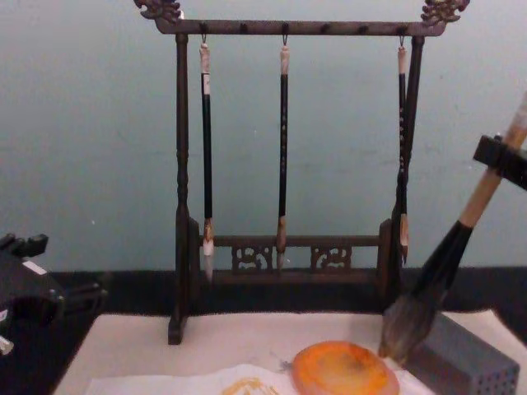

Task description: Pick up the brush from the inkstone, write on the paper, then place the brush back to its original position.

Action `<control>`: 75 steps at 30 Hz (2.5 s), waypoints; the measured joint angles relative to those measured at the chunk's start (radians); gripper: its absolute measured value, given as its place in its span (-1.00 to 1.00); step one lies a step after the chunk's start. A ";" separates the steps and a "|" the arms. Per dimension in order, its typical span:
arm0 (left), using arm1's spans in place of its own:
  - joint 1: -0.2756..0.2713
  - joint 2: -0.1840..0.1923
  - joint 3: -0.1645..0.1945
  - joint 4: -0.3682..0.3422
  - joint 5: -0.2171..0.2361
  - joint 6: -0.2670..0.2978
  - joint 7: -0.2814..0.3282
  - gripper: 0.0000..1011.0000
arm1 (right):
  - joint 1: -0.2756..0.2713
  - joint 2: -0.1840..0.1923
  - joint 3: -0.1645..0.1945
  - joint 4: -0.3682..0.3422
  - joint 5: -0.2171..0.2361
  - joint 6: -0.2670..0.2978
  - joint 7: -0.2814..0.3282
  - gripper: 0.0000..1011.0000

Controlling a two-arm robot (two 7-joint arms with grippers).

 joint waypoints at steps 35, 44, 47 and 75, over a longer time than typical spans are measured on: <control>0.000 0.000 0.000 0.000 0.000 0.000 0.000 0.98 | 0.271 -0.099 -0.042 0.361 0.380 0.281 -0.024 -0.65; 0.000 0.000 0.000 0.000 0.000 0.000 0.000 0.98 | 0.309 -0.102 -0.069 0.426 0.398 0.279 -0.020 -0.65; 0.000 0.000 0.000 0.000 0.000 0.000 0.000 0.98 | 0.316 -0.101 -0.074 0.440 0.405 0.279 -0.019 -0.65; 0.000 0.000 0.000 0.000 0.000 0.000 0.000 0.98 | 0.350 -0.086 -0.129 0.515 0.491 0.289 -0.018 -0.65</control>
